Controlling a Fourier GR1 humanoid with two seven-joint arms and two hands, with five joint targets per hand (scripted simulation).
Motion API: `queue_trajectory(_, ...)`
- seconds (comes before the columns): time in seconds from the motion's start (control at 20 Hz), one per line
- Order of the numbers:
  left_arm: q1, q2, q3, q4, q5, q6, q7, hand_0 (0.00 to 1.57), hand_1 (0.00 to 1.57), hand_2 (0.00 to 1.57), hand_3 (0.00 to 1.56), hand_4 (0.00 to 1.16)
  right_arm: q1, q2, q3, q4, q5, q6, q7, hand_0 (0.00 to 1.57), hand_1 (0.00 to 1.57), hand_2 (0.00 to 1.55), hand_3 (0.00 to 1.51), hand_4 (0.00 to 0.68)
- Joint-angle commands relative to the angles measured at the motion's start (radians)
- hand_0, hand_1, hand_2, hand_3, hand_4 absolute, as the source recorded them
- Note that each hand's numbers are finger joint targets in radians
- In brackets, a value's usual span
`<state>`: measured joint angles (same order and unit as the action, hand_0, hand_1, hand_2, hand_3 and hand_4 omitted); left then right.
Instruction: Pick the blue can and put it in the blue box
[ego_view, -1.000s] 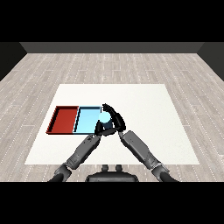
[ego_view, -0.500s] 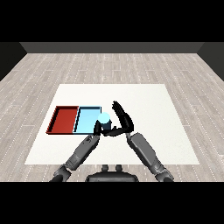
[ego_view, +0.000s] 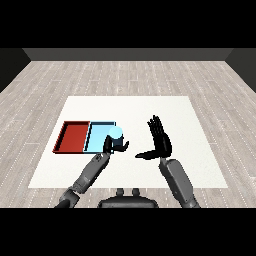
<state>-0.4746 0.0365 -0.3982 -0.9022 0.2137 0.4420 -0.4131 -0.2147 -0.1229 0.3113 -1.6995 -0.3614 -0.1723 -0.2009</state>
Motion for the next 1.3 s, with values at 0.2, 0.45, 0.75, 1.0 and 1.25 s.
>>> queue_trajectory(0.2,-0.016,0.079,0.096,0.120,-0.022,-0.041,-0.025,1.57,1.57,1.57,1.50,1.13,0.134,-0.109,-0.194,-0.154,-0.093,0.043,0.022,0.00,0.00,0.00,0.00,0.000)
queue_trajectory(0.45,-0.038,0.183,0.186,0.159,-0.003,-0.037,0.087,1.57,1.57,1.57,1.50,1.12,0.196,-0.082,-0.186,-0.138,-0.054,0.050,-0.040,0.00,0.00,0.00,0.00,0.000)
queue_trajectory(0.75,-0.171,0.240,0.264,0.408,-0.007,-0.087,0.162,1.57,1.57,1.57,1.52,1.07,0.199,-0.113,-0.253,-0.092,-0.093,0.112,-0.041,0.00,0.00,0.00,0.00,0.000)
queue_trajectory(1.0,-0.298,0.270,0.253,0.609,-0.069,-0.054,0.267,1.57,1.57,1.57,1.44,1.03,0.116,-0.034,-0.194,0.010,0.002,0.029,-0.061,0.00,0.00,0.00,0.00,0.000)
queue_trajectory(1.25,-0.337,0.242,0.229,0.767,-0.123,-0.067,0.288,1.57,1.57,1.50,1.38,0.99,0.077,-0.026,-0.238,0.105,-0.040,0.053,-0.058,0.00,0.00,0.00,0.00,0.000)
